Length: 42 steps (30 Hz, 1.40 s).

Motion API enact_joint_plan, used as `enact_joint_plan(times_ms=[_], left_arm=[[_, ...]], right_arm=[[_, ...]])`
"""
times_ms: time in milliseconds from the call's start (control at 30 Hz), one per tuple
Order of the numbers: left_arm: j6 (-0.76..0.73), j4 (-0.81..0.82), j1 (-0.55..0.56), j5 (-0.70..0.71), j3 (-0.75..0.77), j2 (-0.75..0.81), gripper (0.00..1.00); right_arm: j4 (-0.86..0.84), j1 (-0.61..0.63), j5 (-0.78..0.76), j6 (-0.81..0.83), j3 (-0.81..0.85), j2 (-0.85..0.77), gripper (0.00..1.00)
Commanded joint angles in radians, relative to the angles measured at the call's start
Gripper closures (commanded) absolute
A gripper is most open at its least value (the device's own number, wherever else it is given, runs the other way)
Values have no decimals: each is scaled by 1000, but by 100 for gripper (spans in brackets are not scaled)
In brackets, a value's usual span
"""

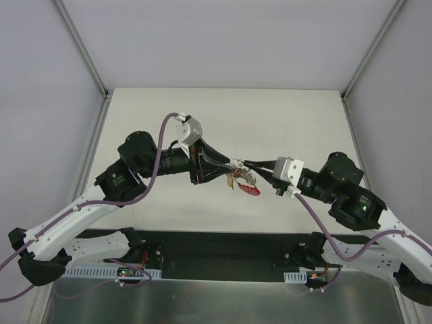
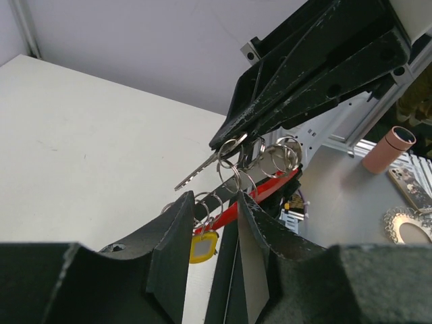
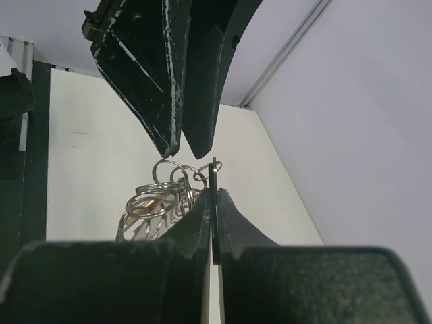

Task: Remove the keys from the keyring
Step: Adjust the key on the keyring.

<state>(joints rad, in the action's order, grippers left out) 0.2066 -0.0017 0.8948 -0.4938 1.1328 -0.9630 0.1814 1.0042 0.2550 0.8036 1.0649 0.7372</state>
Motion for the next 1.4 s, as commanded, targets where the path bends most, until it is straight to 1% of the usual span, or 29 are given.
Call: enact_joint_plan(times_ms=[0,333,500,767,933,967,1067,1167,1200,1233,1267,1367], left_arm=[[43,80,-7,-46,-8,17,69],[24,94,16,-17,-19,-6,69],[7,95,27,9,-19,-11,66],[-30,109,52,64,-18,-29,65],[-53,115,53,92,-25,-37,69],[-55,117,53,95,-27,-37,71],[-65,124,52,104,-36,-37,74],[-78,138,52,84,-44,-36,81],[-79,141,53,83,-44,-40,89],[-79,144,53,80,-44,-40,90],[-78,147,52,84,-44,-40,91],[-87,175,52,54,-57,-34,83]], right_arm=[[-92,1,-11,-10,6,-1,99],[-91,1,-31,-27,9,2,99],[-89,1,-40,-34,10,8,99],[-88,1,-36,-43,15,11,99],[-85,1,-31,-46,15,7,99],[-85,1,-30,-49,15,5,99],[-82,2,-23,-49,15,4,99],[-82,1,-17,-49,14,4,99],[-82,1,-10,-50,13,5,99],[-82,1,-8,-52,12,4,99],[-79,2,-7,-52,12,5,99],[-74,1,-10,-53,12,11,99]])
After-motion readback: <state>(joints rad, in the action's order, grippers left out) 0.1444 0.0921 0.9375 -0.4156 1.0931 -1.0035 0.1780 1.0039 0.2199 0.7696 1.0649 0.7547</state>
